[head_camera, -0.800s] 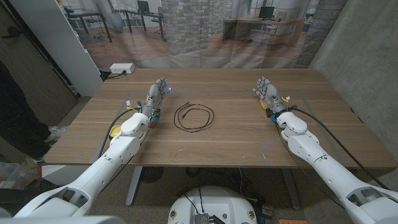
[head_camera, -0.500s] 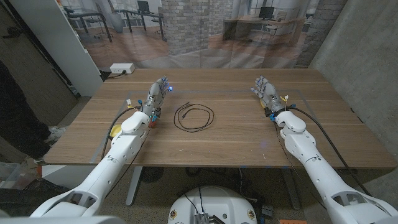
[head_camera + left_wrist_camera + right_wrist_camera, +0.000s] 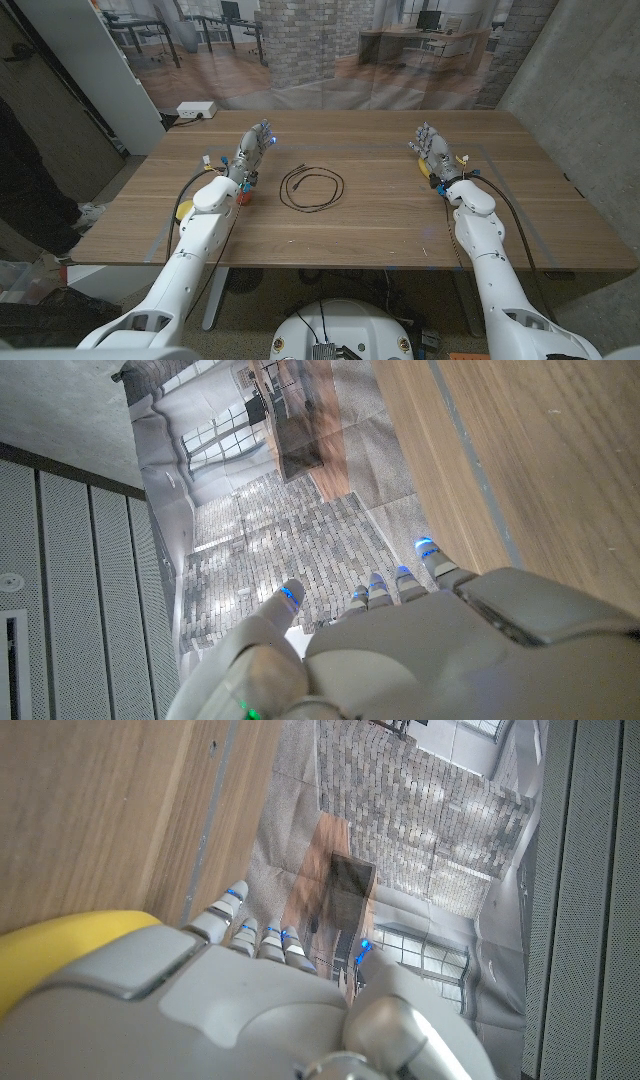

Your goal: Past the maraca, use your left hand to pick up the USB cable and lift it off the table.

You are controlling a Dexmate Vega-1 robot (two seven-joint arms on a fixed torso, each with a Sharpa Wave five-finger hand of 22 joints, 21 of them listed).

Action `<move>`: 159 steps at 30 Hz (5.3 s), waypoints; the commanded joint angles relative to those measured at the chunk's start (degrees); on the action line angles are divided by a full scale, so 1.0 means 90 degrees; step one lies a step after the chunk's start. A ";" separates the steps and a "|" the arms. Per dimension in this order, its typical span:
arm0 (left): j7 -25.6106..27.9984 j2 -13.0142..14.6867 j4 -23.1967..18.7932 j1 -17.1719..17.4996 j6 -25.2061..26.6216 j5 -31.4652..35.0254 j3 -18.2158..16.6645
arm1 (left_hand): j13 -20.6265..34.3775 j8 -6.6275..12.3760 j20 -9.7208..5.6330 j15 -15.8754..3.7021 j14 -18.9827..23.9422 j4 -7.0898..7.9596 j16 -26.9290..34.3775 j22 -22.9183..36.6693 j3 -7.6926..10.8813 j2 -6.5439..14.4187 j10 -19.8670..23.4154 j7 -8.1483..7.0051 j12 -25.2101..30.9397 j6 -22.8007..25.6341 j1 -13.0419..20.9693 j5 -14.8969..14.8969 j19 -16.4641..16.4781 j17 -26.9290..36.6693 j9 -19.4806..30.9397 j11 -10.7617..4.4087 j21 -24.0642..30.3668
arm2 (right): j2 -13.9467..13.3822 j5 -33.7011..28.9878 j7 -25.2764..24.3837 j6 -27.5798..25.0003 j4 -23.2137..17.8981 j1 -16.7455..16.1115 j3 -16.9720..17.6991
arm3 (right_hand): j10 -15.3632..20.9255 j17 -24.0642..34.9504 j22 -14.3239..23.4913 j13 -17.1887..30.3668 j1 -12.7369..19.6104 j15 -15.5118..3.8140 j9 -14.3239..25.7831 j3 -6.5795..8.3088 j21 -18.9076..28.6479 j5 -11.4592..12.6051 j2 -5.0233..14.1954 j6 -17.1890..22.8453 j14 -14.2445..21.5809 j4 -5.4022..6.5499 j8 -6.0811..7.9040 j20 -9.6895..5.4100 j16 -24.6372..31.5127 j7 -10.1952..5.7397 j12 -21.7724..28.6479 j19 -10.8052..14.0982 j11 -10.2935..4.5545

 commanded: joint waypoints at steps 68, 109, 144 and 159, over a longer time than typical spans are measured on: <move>-0.1990 0.1264 -0.0880 -0.1146 -0.0888 0.3396 0.0117 | 0.0026 0.0087 0.0004 -0.0201 0.0560 -0.1137 -0.0012 0.0007 0.0307 0.0560 0.0760 -0.0390 0.0118 0.0709 0.1188 -0.0233 0.0302 -0.0026 0.0042 -0.0249 0.0004 | 0.1108 -0.1035 0.1011 0.0476 0.0356 0.0355 0.1338 | 0.0318 0.0016 0.0013 0.0028 -0.0045 0.0035 0.0036 0.0116 0.0069 -0.0057 0.0405 0.0277 0.0218 -0.0020 0.0069 0.0052 0.0064 0.0045 0.0071 0.0307 0.0112; -0.2774 0.1807 -0.1055 -0.1966 -0.1870 0.4101 0.0639 | 0.0029 0.0064 -0.0124 -0.0418 0.0738 -0.1414 -0.0010 0.0016 0.0273 0.0575 0.0921 -0.0632 0.0099 0.0835 0.1534 -0.0258 0.0485 -0.0027 0.0047 -0.0406 0.0037 | 0.1321 -0.0999 0.0783 0.0906 0.0495 0.0290 0.1276 | 0.0350 0.0016 0.0013 0.0030 -0.0057 0.0047 0.0036 0.0139 0.0060 -0.0071 0.0393 0.0299 0.0231 -0.0026 0.0059 0.0055 0.0051 0.0066 0.0062 0.0325 0.0117; -0.3551 0.2025 -0.1319 -0.2516 -0.2809 0.4567 0.1116 | 0.0028 0.0035 -0.0269 -0.0591 0.0787 -0.1719 -0.0039 0.0010 0.0094 0.0416 0.0979 -0.0860 0.0058 0.0856 0.1747 -0.0298 0.0583 -0.0031 0.0047 -0.0571 0.0029 | 0.1362 -0.0964 0.0633 0.1466 0.0627 0.0335 0.1182 | 0.0502 0.0005 0.0012 0.0029 -0.0044 0.0042 0.0035 0.0174 0.0075 -0.0080 0.0381 0.0455 0.0342 -0.0051 0.0091 0.0075 0.0065 0.0075 0.0091 0.0414 0.0110; -0.3950 0.2031 -0.1618 -0.2805 -0.3093 0.4840 0.1441 | 0.0031 0.0015 -0.0277 -0.0668 0.0799 -0.1839 -0.0046 0.0008 -0.0063 0.0268 0.0966 -0.0913 0.0032 0.0803 0.1790 -0.0289 0.0615 -0.0031 0.0050 -0.0611 0.0014 | 0.1363 -0.0852 0.0642 0.1781 0.0882 0.0407 0.1217 | 0.0523 0.0004 0.0012 0.0029 -0.0041 0.0040 0.0034 0.0188 0.0070 -0.0081 0.0382 0.0489 0.0352 -0.0054 0.0090 0.0078 0.0059 0.0076 0.0086 0.0424 0.0122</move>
